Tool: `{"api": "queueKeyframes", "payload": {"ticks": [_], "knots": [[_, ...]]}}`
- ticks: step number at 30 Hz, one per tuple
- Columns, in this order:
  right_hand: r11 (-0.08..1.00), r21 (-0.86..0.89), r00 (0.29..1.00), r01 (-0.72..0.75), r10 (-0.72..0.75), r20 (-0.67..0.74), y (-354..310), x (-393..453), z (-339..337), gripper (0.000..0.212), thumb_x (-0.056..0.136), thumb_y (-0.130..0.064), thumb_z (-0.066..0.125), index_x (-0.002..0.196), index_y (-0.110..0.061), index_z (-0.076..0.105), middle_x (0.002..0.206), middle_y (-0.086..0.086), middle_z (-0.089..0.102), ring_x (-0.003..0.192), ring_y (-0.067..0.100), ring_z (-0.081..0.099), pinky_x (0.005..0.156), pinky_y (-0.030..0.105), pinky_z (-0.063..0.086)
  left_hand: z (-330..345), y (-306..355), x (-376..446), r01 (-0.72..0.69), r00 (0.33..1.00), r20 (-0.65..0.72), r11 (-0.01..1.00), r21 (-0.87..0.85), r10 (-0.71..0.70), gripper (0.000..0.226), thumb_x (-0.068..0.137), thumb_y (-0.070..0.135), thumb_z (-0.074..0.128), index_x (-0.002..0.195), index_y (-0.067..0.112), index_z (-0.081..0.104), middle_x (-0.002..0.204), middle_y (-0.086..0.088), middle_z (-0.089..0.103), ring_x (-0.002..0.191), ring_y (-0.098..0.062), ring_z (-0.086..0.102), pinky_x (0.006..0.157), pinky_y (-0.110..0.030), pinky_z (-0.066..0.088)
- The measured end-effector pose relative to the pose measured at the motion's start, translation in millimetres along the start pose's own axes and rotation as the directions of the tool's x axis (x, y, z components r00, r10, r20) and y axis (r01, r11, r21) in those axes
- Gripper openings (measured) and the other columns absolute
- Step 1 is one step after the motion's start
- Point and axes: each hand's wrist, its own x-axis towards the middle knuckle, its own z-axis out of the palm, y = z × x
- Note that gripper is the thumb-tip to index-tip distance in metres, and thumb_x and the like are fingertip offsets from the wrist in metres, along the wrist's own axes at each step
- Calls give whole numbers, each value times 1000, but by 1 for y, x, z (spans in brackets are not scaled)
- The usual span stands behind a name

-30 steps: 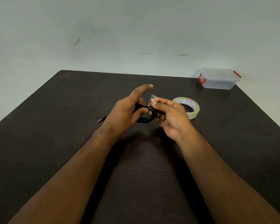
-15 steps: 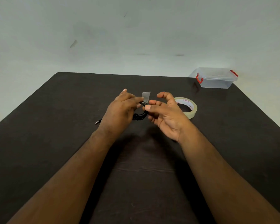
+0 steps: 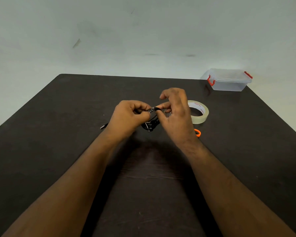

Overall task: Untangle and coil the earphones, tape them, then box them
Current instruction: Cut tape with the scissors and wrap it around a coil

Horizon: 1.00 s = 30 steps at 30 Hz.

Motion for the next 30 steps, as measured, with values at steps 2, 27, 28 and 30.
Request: {"api": "queueKeyframes", "payload": {"ticks": [2,27,28,30], "knots": [[998,-32,998,56,-57,-2,2,0,-1,46,72,14,70,102,-14,50,112,8,46,81,11,60,74,7,45,-3,3,0,79,997,23,988,-136,-77,13,84,-5,63,88,-1,74,58,0,64,45,-2,52,47,-13,41],[957,-122,964,265,-267,-6,9,-1,-4,23,80,7,70,103,1,69,108,21,58,100,14,55,94,15,43,-9,1,2,564,823,455,589,-579,-340,17,85,26,51,78,17,64,61,7,51,70,-9,55,74,-31,38],[954,-123,961,274,-275,3,9,0,-4,24,81,6,70,104,0,70,108,20,59,101,14,55,94,16,44,-10,0,2,576,814,471,572,-584,-339,14,81,28,54,79,18,64,61,8,51,70,-8,55,74,-32,37],[951,-115,957,288,-289,14,10,0,-6,22,82,2,72,104,-1,71,109,19,59,101,14,56,92,18,46,-11,-2,3,587,806,489,564,-581,-335,15,75,31,57,81,19,63,61,9,52,71,-8,56,75,-33,37]]}}
